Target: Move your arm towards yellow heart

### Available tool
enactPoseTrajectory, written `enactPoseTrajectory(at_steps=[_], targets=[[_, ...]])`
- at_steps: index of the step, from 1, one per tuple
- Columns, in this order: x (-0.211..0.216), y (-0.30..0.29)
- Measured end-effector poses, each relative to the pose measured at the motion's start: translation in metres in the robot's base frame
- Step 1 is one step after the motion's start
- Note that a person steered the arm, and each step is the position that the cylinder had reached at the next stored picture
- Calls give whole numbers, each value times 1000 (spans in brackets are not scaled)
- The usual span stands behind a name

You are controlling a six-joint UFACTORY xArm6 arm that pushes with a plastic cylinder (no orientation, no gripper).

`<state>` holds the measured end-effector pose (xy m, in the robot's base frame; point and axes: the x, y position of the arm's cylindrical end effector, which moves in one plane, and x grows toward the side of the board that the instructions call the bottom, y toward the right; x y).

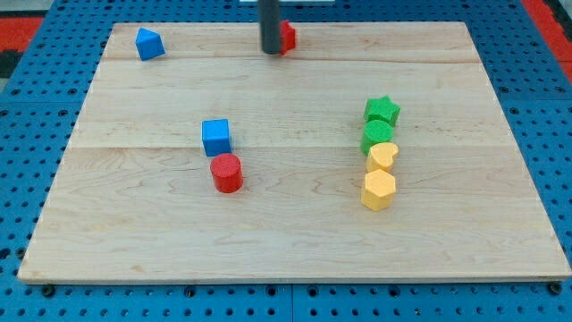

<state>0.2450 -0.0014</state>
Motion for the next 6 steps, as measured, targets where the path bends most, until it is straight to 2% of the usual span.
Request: enactPoseTrajectory(at_steps=[1, 2, 3, 5, 6], targets=[[27, 5], [70, 38], [70, 75], [74, 101], [84, 141]])
